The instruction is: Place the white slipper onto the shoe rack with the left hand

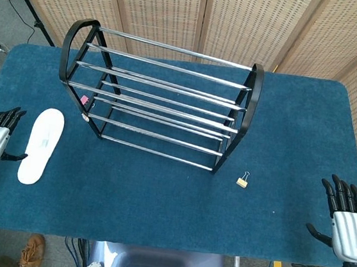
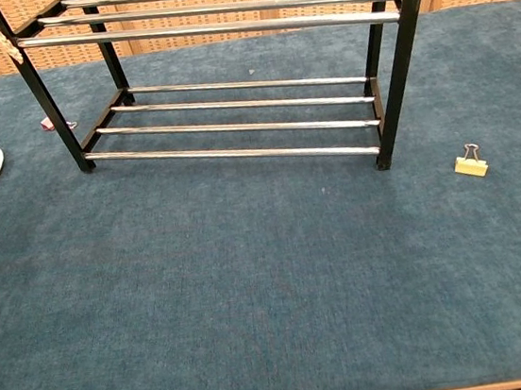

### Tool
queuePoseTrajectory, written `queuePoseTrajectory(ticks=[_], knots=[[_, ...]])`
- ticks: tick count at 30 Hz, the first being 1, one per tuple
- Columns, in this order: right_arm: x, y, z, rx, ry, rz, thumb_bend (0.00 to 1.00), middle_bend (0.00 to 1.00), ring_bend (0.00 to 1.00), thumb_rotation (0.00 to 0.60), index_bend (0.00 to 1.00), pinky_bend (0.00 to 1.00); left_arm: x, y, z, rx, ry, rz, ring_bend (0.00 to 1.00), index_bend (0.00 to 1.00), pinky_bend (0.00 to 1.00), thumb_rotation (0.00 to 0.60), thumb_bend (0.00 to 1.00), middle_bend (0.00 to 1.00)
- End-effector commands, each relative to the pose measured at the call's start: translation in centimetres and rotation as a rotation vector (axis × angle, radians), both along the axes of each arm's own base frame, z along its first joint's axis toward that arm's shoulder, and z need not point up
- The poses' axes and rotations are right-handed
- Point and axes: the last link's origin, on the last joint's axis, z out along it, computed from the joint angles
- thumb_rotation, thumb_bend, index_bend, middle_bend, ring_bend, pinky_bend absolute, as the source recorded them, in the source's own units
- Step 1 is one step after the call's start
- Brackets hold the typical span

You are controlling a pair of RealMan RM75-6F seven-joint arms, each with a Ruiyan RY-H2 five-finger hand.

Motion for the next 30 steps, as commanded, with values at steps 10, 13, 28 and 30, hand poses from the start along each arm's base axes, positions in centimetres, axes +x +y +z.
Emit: queuePoseTrajectory(ticks=[10,13,28,30], knots=[[-0.3,-0.1,0.1,-0.003,-0.001,-0.014,0.0,0.0,0.0,0.6,0.0,0.0,-0.2,2.2,-1.9,-0.036,0.013,0.02,0.0,0.0,0.0,0.6,0.0,0.0],[-0.3,-0.1,0.1,-0.001,-0.007,-0.013,0.0,0.0,0.0,0.6,0.0,0.0,-0.1,2.8,-2.3,-0.05,0.038,0.016,0.0,0.0,0.0,0.6,0.0,0.0],[-0.5,-0.2,0.6,-0.003,-0.031,-0.023,0.0,0.0,0.0,0.6,0.0,0.0,0.8,5.7,-4.7,-0.067,0.135,-0.034,0.0,0.0,0.0,0.6,0.0,0.0],[-0.6,-0.2,0.7,-0.002,-0.035,-0.024,0.0,0.0,0.0,0.6,0.0,0.0,0.8,5.9,-4.9,-0.07,0.147,-0.029,0.0,0.0,0.0,0.6,0.0,0.0]])
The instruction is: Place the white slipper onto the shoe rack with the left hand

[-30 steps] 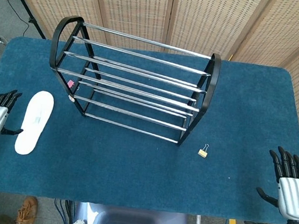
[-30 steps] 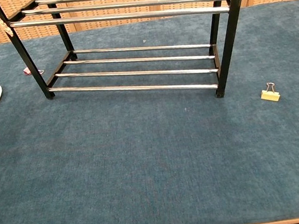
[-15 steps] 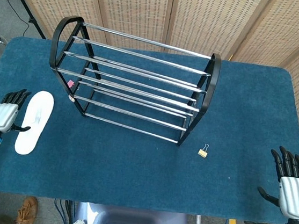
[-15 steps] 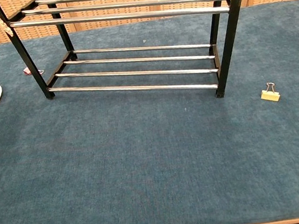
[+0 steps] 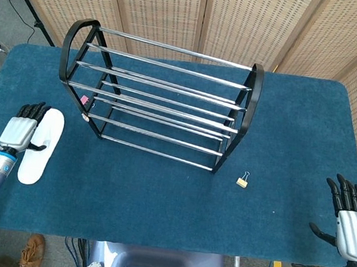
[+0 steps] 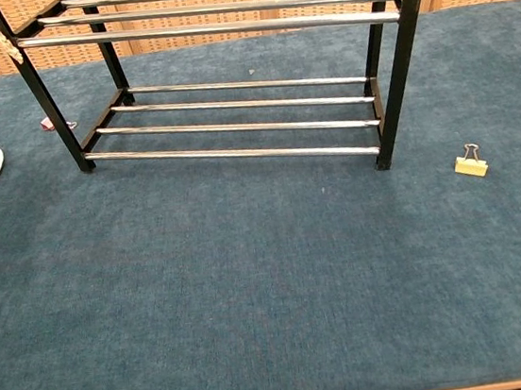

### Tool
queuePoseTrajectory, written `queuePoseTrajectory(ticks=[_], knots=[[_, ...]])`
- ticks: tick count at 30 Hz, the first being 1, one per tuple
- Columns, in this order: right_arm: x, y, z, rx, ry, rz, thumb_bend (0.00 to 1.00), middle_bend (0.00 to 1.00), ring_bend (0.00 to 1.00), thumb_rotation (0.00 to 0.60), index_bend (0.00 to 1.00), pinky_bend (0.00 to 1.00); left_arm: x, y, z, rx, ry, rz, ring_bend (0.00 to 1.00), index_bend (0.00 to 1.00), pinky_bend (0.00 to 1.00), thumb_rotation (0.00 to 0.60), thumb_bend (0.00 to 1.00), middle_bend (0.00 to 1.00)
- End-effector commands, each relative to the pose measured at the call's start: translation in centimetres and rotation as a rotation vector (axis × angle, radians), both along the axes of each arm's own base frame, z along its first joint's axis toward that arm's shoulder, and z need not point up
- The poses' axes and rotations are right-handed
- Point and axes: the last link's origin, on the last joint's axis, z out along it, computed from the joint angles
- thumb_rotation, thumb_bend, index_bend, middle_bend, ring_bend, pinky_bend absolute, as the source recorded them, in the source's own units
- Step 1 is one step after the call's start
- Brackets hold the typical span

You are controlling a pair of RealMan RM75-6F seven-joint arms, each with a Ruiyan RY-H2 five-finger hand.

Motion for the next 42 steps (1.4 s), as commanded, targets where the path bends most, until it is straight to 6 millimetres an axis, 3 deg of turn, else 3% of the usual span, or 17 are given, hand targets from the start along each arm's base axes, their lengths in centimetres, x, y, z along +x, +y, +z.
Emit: queuePoseTrajectory(ticks=[1,7,13,19,23,28,36,42], knots=[[0.0,0.0,0.1,0.006,-0.01,-0.002,0.0,0.0,0.0,0.6,0.0,0.0,0.0,0.4,-0.7,-0.009,0.012,0.013,0.0,0.0,0.0,0.6,0.0,0.0],[-0.1,0.1,0.3,0.013,-0.022,-0.002,0.0,0.0,0.0,0.6,0.0,0.0,0.0,1.1,-1.3,0.011,-0.004,0.021,0.0,0.0,0.0,0.6,0.02,0.0],[-0.2,0.0,0.2,0.016,-0.023,-0.006,0.0,0.0,0.0,0.6,0.0,0.0,-0.2,1.3,-1.2,0.051,-0.007,0.017,0.01,0.01,0.17,0.6,0.28,0.03],[-0.1,0.0,0.1,0.025,-0.03,-0.007,0.0,0.0,0.0,0.6,0.0,0.0,-0.4,1.2,-1.0,0.084,0.002,0.001,0.16,0.23,0.33,0.6,0.38,0.22],[-0.1,0.0,0.1,0.029,-0.033,-0.011,0.0,0.0,0.0,0.6,0.0,0.0,-0.2,1.0,-0.8,0.091,-0.021,-0.025,0.3,0.47,0.44,0.6,0.39,0.38],[0.0,0.0,0.0,0.031,-0.038,-0.01,0.0,0.0,0.0,0.6,0.0,0.0,0.0,0.7,-0.5,0.102,-0.029,-0.064,0.43,0.64,0.56,0.6,0.39,0.51],[0.1,0.1,0.1,0.033,-0.045,-0.005,0.0,0.0,0.0,0.6,0.0,0.0,0.4,-0.1,0.3,0.109,-0.051,-0.13,0.51,0.69,0.64,0.6,0.42,0.56],[0.1,0.0,0.0,0.037,-0.053,-0.005,0.0,0.0,0.0,0.6,0.0,0.0,1.2,-1.5,0.5,0.066,-0.093,-0.221,0.51,0.71,0.65,0.6,0.51,0.57]])
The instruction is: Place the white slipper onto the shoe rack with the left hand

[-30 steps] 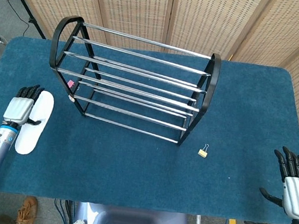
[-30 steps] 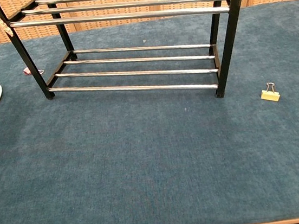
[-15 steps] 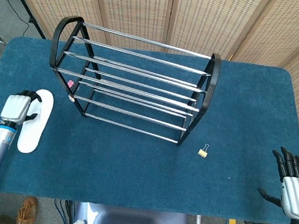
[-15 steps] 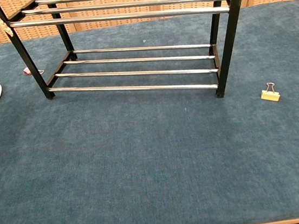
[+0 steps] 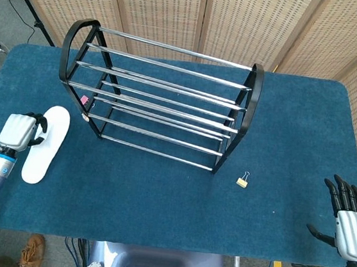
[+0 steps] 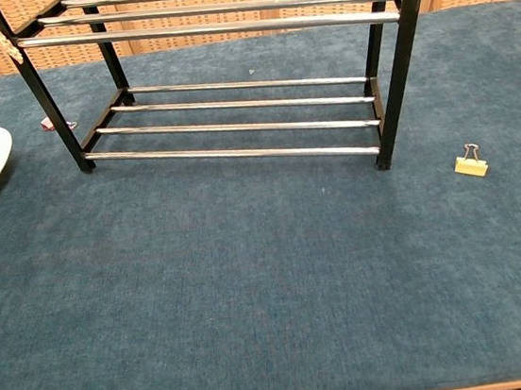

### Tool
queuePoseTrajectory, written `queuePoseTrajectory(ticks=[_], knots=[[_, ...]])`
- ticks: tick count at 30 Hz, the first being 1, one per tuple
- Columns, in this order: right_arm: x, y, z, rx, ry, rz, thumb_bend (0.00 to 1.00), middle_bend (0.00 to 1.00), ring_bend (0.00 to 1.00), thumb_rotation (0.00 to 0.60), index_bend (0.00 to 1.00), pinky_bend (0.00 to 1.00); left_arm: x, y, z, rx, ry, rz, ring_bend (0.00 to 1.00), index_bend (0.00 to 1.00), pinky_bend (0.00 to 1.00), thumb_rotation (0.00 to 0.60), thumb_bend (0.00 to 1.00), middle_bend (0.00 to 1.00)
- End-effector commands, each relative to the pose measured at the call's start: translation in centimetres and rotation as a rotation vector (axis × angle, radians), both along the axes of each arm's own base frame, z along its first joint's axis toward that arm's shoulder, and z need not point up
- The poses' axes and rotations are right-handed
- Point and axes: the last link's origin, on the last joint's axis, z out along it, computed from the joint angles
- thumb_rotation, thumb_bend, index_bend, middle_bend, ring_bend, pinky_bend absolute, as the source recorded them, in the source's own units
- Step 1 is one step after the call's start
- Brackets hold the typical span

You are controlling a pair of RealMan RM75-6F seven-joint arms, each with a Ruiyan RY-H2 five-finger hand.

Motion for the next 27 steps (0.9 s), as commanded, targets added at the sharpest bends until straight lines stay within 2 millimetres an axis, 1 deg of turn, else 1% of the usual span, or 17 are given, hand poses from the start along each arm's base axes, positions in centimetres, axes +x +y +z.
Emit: queuePoseTrajectory(ticks=[1,4,7,9,11,13,16,18,19,23,27], knots=[[0.0,0.0,0.0,0.003,-0.001,0.001,0.0,0.0,0.0,0.6,0.0,0.0,0.5,-1.2,0.1,-0.038,-0.023,-0.061,0.51,0.71,0.65,0.6,0.52,0.57],[0.1,0.0,-0.1,0.004,-0.001,0.004,0.0,0.0,0.0,0.6,0.0,0.0,1.0,-2.1,0.2,-0.077,-0.04,-0.109,0.52,0.71,0.65,0.6,0.53,0.57],[0.1,0.0,0.0,0.005,-0.004,0.004,0.0,0.0,0.0,0.6,0.0,0.0,2.3,-3.7,0.1,-0.162,-0.059,-0.203,0.51,0.72,0.65,0.6,0.53,0.57],[0.1,0.0,0.0,0.003,-0.005,0.004,0.0,0.0,0.0,0.6,0.0,0.0,3.2,-4.4,-0.2,-0.182,-0.051,-0.251,0.51,0.73,0.65,0.6,0.53,0.57],[0.1,0.0,0.1,0.002,-0.008,0.005,0.0,0.0,0.0,0.6,0.0,0.0,4.4,-5.2,-0.6,-0.2,-0.057,-0.303,0.52,0.73,0.65,0.6,0.53,0.58],[0.1,0.0,0.2,0.0,-0.009,0.003,0.0,0.0,0.0,0.6,0.0,0.0,6.0,-5.9,-1.3,-0.221,-0.061,-0.37,0.52,0.74,0.65,0.6,0.53,0.58],[0.0,0.0,0.3,-0.003,-0.012,0.002,0.0,0.0,0.0,0.6,0.0,0.0,8.4,-6.4,-2.2,-0.238,-0.044,-0.444,0.52,0.74,0.65,0.6,0.53,0.58],[0.0,0.0,0.3,-0.003,-0.013,0.002,0.0,0.0,0.0,0.6,0.0,0.0,9.3,-6.3,-2.6,-0.241,-0.034,-0.46,0.52,0.74,0.65,0.6,0.53,0.58],[0.0,0.0,0.3,-0.003,-0.014,0.002,0.0,0.0,0.0,0.6,0.0,0.0,10.2,-6.2,-3.1,-0.248,-0.028,-0.472,0.52,0.74,0.65,0.6,0.53,0.58],[-0.1,0.0,0.4,-0.003,-0.015,0.002,0.0,0.0,0.0,0.6,0.0,0.0,12.9,-4.6,-5.0,-0.263,-0.005,-0.486,0.52,0.75,0.65,0.6,0.53,0.59],[-0.2,0.0,0.6,-0.01,-0.018,-0.002,0.0,0.0,0.0,0.6,0.0,0.0,14.9,-2.9,-6.4,-0.239,0.005,-0.52,0.52,0.75,0.65,0.6,0.53,0.59]])
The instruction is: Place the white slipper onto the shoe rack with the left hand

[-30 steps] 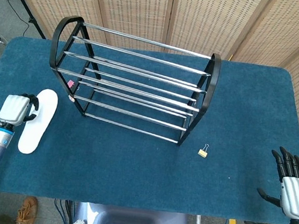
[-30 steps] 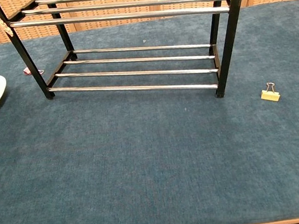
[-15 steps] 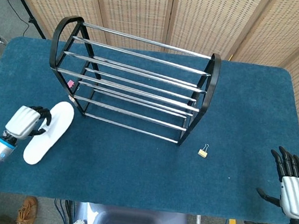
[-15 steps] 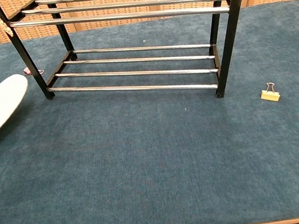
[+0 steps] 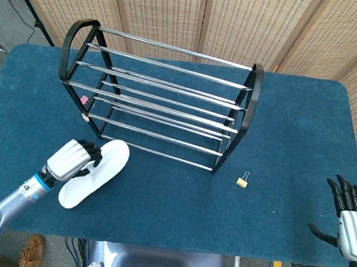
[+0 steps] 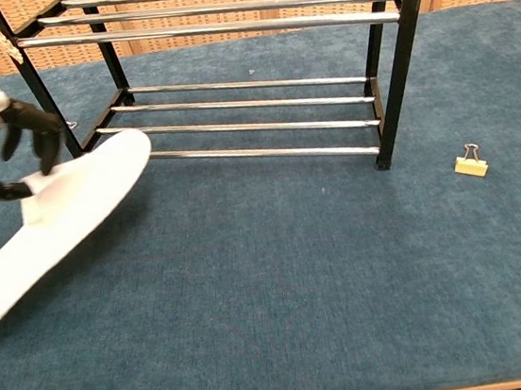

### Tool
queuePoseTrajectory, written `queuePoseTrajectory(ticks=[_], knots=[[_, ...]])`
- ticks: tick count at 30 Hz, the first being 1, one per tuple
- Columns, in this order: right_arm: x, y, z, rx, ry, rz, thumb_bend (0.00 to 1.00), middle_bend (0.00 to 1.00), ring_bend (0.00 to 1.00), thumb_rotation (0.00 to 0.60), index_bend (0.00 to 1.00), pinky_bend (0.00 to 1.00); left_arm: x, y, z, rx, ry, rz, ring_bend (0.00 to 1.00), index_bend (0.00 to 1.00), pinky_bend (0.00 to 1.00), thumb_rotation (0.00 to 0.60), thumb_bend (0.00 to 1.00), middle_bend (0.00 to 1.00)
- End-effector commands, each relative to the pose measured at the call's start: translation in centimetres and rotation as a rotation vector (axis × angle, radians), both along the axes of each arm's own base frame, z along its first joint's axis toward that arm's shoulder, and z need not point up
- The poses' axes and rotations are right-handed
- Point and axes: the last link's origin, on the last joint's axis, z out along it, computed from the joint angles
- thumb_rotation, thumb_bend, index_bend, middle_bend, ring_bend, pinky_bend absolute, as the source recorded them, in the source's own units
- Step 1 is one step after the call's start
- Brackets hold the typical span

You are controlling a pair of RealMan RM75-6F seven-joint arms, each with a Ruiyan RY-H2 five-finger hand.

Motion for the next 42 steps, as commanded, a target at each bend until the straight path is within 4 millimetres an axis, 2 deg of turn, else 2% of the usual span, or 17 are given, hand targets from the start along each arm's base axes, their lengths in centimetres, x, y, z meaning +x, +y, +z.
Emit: queuePoseTrajectory(ticks=[1,6,21,28,42], knots=[[-0.1,0.0,0.1,-0.005,-0.003,-0.004,0.0,0.0,0.0,0.6,0.0,0.0,2.2,1.7,-1.5,0.028,-0.013,-0.033,0.52,0.75,0.65,0.6,0.53,0.59],[-0.4,-0.1,0.3,-0.009,-0.005,-0.017,0.0,0.0,0.0,0.6,0.0,0.0,3.3,3.7,-3.1,0.056,-0.039,-0.021,0.53,0.75,0.65,0.6,0.53,0.59],[-0.9,-0.4,0.6,-0.015,-0.016,-0.035,0.0,0.0,0.0,0.6,0.0,0.0,5.0,7.0,-5.9,0.06,0.003,0.028,0.53,0.75,0.65,0.6,0.53,0.59],[-1.2,-0.5,0.7,-0.016,-0.02,-0.044,0.0,0.0,0.0,0.6,0.0,0.0,5.9,8.3,-6.5,0.063,0.019,0.046,0.53,0.75,0.65,0.6,0.53,0.59],[-1.6,-0.8,0.6,-0.007,-0.014,-0.064,0.0,0.0,0.0,0.6,0.0,0.0,5.9,10.7,-6.2,0.088,0.046,0.087,0.53,0.75,0.65,0.6,0.52,0.59]])
